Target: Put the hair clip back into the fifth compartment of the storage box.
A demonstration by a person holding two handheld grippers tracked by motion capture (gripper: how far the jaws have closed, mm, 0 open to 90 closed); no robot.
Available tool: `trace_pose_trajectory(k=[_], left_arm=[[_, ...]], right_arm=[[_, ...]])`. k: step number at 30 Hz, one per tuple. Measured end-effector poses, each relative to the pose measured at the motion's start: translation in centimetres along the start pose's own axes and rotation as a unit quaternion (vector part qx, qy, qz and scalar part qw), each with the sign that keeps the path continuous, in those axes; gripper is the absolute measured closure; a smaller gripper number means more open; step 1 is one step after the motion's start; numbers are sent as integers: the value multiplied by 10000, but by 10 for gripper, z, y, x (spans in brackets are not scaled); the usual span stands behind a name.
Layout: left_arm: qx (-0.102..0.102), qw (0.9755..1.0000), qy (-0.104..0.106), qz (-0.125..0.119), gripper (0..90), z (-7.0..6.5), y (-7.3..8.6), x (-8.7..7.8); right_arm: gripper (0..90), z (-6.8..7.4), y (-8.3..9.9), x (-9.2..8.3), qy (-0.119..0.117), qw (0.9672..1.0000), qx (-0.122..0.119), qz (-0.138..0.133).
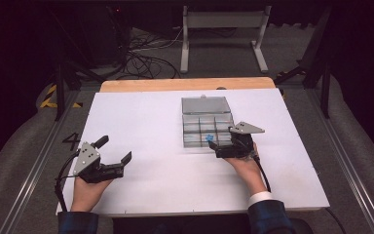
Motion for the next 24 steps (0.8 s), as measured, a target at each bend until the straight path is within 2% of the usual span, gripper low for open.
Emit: trace_pose_trajectory(k=[24], left_arm=[[-5, 10000, 10, 21, 29, 0, 1, 1]], right_arm=[[0, -1, -2, -18, -117, 9997, -88, -216]])
Point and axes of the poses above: each handheld gripper's, and its own axes: x roughly forward along the jaws, y roughly out of its underside, z roughly to its left, the point moved 4 cm from there along x, roughly forward along the jaws, and after that the axes turned 12 degrees about x, right-handed, at the moved point
